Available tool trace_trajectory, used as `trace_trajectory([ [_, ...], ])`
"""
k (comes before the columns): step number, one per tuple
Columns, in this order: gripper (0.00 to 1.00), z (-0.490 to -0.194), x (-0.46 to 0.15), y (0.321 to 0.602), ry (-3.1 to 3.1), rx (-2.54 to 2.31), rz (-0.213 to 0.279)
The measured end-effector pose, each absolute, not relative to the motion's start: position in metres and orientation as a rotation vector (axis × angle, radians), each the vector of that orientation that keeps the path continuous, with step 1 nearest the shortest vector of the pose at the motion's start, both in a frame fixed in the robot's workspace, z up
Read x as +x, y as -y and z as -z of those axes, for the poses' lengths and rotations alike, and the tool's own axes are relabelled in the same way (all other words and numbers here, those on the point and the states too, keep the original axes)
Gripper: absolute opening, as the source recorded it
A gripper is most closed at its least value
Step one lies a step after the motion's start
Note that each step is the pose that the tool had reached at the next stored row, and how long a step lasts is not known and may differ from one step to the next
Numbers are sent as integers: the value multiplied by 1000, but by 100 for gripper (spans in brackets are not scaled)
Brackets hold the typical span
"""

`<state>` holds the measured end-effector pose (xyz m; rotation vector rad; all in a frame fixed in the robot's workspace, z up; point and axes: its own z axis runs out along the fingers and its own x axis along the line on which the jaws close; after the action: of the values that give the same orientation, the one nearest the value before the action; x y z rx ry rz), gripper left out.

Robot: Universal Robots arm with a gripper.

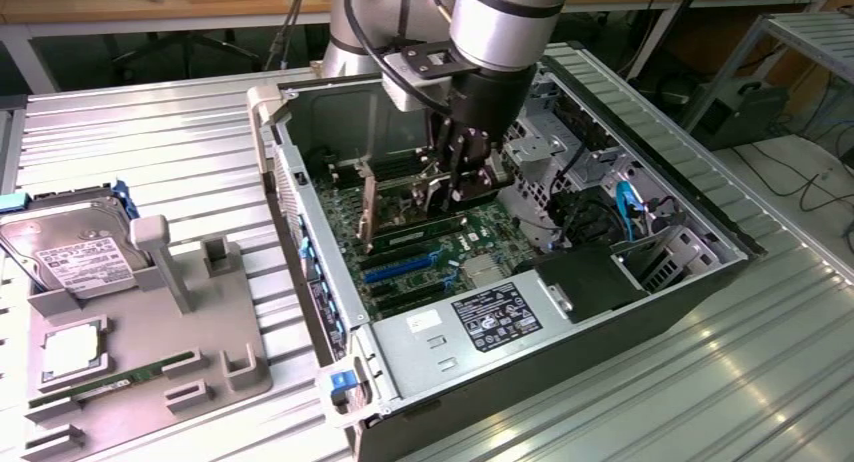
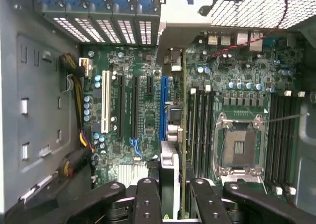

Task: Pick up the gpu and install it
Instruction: 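Insert the gpu into the slot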

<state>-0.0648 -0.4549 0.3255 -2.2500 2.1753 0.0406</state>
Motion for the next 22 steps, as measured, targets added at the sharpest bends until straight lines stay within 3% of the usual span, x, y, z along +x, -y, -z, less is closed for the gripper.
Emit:
trace_trajectory([
  [22,28,-295,-86,453,-2221,-2207,-39],
])
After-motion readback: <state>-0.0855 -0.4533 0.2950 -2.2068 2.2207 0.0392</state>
